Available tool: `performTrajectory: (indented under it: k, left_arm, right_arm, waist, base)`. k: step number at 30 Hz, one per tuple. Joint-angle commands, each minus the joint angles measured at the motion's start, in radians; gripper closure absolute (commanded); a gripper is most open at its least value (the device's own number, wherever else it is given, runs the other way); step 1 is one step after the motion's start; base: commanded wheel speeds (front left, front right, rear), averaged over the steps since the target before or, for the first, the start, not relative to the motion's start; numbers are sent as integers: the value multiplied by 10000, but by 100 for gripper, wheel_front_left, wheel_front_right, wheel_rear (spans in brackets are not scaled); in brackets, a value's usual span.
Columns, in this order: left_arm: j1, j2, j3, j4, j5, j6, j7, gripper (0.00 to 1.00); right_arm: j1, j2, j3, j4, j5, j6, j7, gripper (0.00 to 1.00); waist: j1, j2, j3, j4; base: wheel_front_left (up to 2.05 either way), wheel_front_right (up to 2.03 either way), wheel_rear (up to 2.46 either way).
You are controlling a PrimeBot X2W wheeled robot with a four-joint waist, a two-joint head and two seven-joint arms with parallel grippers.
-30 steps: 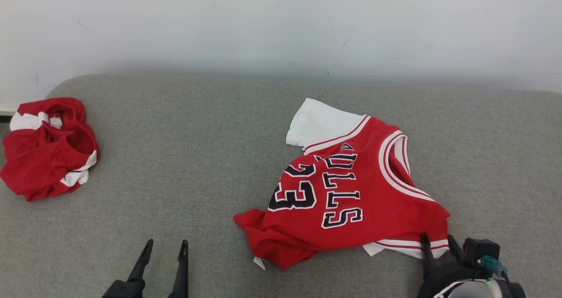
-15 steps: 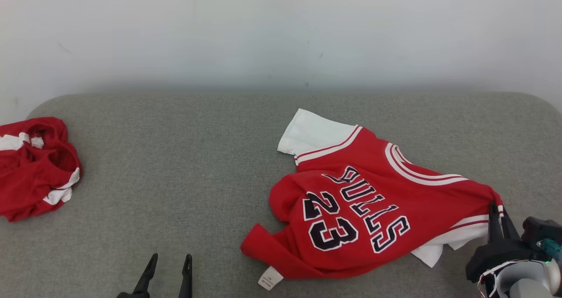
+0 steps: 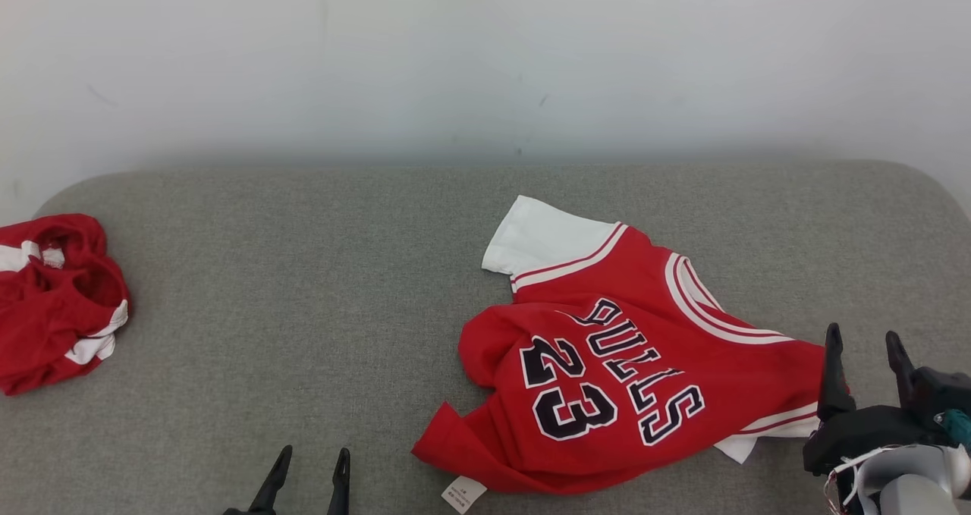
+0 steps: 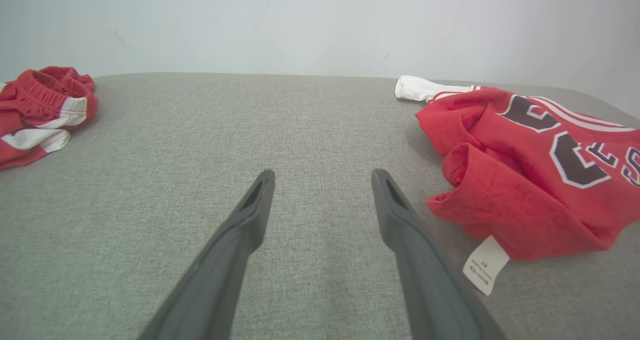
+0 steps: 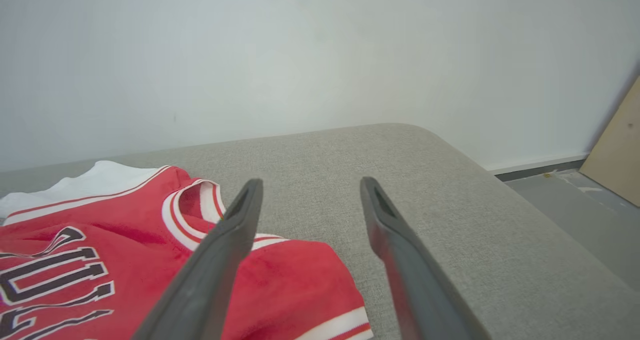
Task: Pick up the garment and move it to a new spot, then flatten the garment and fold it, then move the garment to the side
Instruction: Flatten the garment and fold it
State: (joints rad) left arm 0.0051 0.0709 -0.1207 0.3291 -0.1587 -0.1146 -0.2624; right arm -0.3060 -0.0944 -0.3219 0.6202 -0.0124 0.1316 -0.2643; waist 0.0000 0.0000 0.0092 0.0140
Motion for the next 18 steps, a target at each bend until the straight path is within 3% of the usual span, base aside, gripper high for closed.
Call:
performTrajectory:
  k: [1,8,18]
  left_arm:
    - [100,-26,5,-30,108,-43,-20,0]
    - [-57,37,-532,-79,281,-130,-22,0]
    - [-1044,553,-2495,411,-152,-148,-22,0]
  right_arm:
    - [306,115,130,-506,107,-18,-13,0]
    - [1340,356,854,-2358,479,-18,-15,0]
    - [1870,439,1788,-2422,1175,-18,-15,0]
  waist:
    - [0,0,25,-25]
    - [0,0,166,-152]
    - [0,0,384,-511]
  base:
    - [0,0,0]
    - [0,0,0]
    - [0,0,0]
